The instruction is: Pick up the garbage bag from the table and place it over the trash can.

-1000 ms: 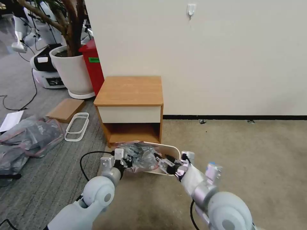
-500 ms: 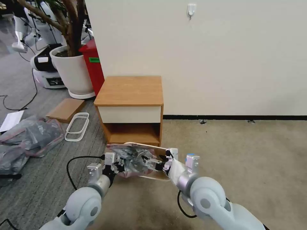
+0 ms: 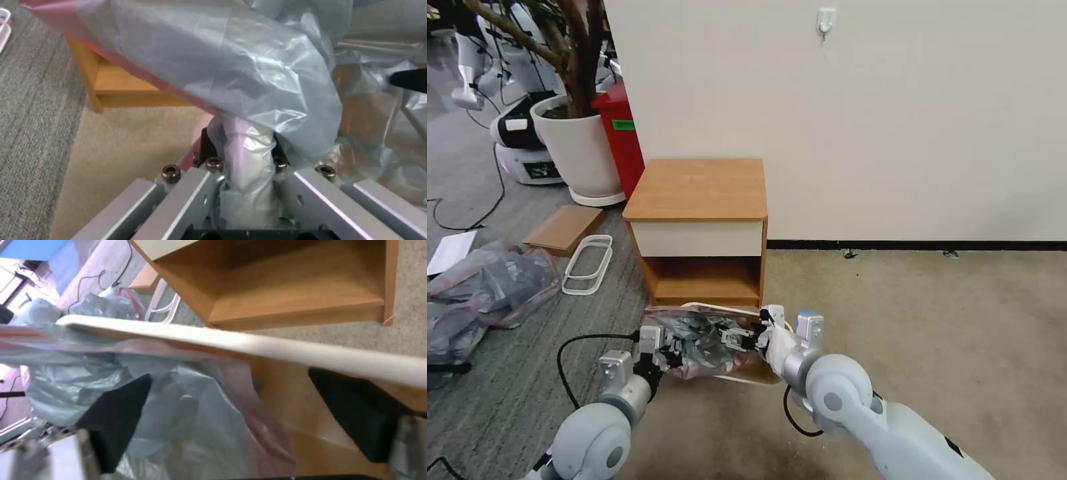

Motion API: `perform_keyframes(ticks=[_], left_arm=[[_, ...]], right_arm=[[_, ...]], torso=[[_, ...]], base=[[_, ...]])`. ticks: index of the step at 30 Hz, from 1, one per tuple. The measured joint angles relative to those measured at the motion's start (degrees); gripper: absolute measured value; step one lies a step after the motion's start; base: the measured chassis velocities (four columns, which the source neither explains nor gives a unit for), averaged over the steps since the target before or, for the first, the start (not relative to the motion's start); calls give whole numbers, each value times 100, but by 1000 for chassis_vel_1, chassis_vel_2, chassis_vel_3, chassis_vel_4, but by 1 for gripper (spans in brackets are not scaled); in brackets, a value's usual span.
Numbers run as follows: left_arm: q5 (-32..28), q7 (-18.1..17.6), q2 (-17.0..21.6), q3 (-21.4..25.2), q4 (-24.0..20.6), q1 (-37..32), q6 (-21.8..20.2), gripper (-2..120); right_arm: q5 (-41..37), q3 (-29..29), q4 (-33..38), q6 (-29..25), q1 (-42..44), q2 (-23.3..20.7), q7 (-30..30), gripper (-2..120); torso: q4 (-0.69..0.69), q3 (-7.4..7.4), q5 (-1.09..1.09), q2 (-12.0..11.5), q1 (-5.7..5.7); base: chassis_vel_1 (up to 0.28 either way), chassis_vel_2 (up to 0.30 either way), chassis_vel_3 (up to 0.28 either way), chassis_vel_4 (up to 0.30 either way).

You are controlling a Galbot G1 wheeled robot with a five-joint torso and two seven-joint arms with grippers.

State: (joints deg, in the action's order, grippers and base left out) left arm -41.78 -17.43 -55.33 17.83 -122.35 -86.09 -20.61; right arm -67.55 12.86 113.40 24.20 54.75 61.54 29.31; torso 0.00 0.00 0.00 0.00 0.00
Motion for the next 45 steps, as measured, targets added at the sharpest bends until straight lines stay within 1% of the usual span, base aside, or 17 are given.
perform_keyframes(ticks=[3, 4, 6, 7, 8, 12, 13, 14, 16, 17, 21, 22, 23, 24, 31, 39, 45], left_arm=[[1, 0, 11, 11, -9, -8, 3, 3], [1, 0, 11, 11, -9, -8, 3, 3], [1, 0, 25, 11, -15, -9, 4, 3], [1, 0, 34, 11, -16, -10, 4, 3], [1, 0, 34, 11, -16, -10, 4, 3], [-1, 0, 66, 6, -21, -11, 4, 3], [-1, 0, 66, 6, -21, -11, 4, 3], [-1, 0, 71, 6, -21, -12, 4, 3], [-2, 0, 72, 5, -21, -19, 4, 3], [-2, 0, 72, 5, -21, -19, 4, 3], [3, -2, 53, -12, 10, -20, 4, 3], [3, -2, 53, -12, 10, -20, 4, 3], [6, -3, 48, -17, 28, -17, 4, 3], [9, -4, 44, -20, 41, -15, 4, 3], [26, -10, 15, -35, 143, 6, 6, 3], [98, -17, -35, -110, 346, 46, 11, 3], [169, -12, -62, -161, 362, -1, 11, 3]], right_arm=[[-78, 23, -10, -18, -52, 0, -13, 77], [-78, 23, -10, -18, -52, 0, -13, 77], [-135, 58, -14, -23, -89, 8, -25, 65], [-156, 77, -24, -23, -105, 7, -27, 62], [-156, 77, -24, -23, -105, 7, -27, 62], [-191, 131, -68, -51, -149, 1, -41, 44], [-191, 131, -68, -51, -149, 1, -41, 44], [-192, 133, -65, -72, -149, -1, -61, 36], [-186, 134, -43, -106, -138, -5, -87, 29], [-186, 134, -43, -106, -138, -5, -87, 29], [-149, 135, 12, -161, -68, 1, -107, 11], [-149, 135, 12, -161, -68, 1, -107, 11], [-140, 121, 38, -175, -32, 5, -108, 4], [-132, 113, 63, -196, -6, 7, -108, 1], [66, 107, 234, -406, 129, -10, -158, 0], [116, 85, 838, -519, 116, -108, -259, 0], [-2, 14, 644, -501, -230, -53, -197, 0]], torso=[[0, 0, 0, 0, 0], [0, 0, 0, 0, 0], [0, 0, 0, 0, 0], [0, 0, 0, 0, 0], [0, 0, 0, 0, 0], [-1, 0, 0, 0, 0], [-1, 0, 0, 0, 0], [-1, 0, 0, 0, 0], [-1, 0, 0, 0, 0], [-1, 0, 0, 0, 0], [-1, 0, 0, 0, 0], [-1, 0, 0, 0, 0], [-1, 0, 0, 0, 0], [0, 0, 0, 0, 0], [0, 0, 1, 0, 0], [-1, 0, 0, 0, 0], [0, 0, 0, 0, 0]], base=[[0, 0, 0, 0], [0, 0, 0, 0], [0, 0, 0, 0], [0, 0, 0, 0], [0, 0, 0, 0], [0, 0, 0, 0], [0, 0, 0, 0], [0, 0, 0, 0], [0, 0, 0, 0], [0, 0, 0, 0], [0, 0, 0, 0], [0, 0, 0, 0], [0, 0, 0, 0], [0, 0, 0, 0], [0, 0, 0, 0], [0, 0, 0, 0], [0, 0, 0, 0]])
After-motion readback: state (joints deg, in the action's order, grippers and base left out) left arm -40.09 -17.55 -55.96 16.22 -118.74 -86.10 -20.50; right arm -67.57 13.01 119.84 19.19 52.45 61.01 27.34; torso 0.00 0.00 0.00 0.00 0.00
